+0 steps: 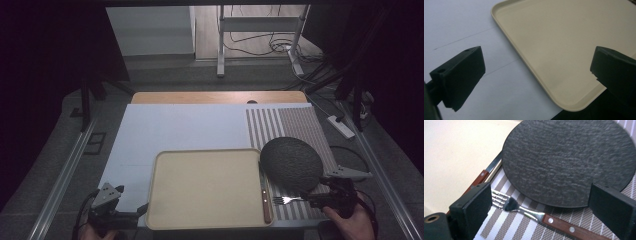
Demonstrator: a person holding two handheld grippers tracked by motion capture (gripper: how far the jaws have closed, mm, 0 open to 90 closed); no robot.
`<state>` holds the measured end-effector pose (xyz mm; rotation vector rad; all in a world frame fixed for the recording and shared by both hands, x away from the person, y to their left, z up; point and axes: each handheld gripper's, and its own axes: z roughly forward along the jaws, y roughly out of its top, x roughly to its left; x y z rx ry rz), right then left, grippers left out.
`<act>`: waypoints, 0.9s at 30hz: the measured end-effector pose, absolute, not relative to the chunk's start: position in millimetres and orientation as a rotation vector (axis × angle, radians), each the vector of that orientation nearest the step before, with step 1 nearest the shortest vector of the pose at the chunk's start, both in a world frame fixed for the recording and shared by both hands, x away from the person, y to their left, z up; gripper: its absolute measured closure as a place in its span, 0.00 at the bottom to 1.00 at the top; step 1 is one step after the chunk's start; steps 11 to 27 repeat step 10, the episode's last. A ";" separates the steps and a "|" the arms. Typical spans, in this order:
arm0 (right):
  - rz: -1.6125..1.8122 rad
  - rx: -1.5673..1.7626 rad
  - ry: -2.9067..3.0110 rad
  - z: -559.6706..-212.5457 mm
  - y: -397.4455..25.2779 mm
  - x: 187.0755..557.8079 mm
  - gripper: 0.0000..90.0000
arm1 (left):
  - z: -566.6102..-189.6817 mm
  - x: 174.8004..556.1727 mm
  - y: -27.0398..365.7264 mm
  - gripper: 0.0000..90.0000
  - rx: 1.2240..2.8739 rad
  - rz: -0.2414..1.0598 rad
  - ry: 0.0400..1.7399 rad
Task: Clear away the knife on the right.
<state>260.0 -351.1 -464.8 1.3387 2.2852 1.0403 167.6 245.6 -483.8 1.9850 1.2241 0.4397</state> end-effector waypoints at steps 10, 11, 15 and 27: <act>1.055 1.318 2.321 -467.9 -352.4 258.5 0.06 | -483.5 168.0 245.1 0.00 1.981 0.441 1.222; 1.055 1.318 2.321 -467.9 -352.4 258.5 0.06 | -483.5 168.0 245.1 0.00 1.981 0.441 1.222; 1.055 1.318 2.321 -467.9 -352.4 258.5 0.06 | -483.5 168.0 245.1 0.00 1.981 0.441 1.222; 1.055 1.318 2.321 -467.9 -352.4 258.5 0.06 | -483.5 168.0 245.1 0.00 1.981 0.441 1.222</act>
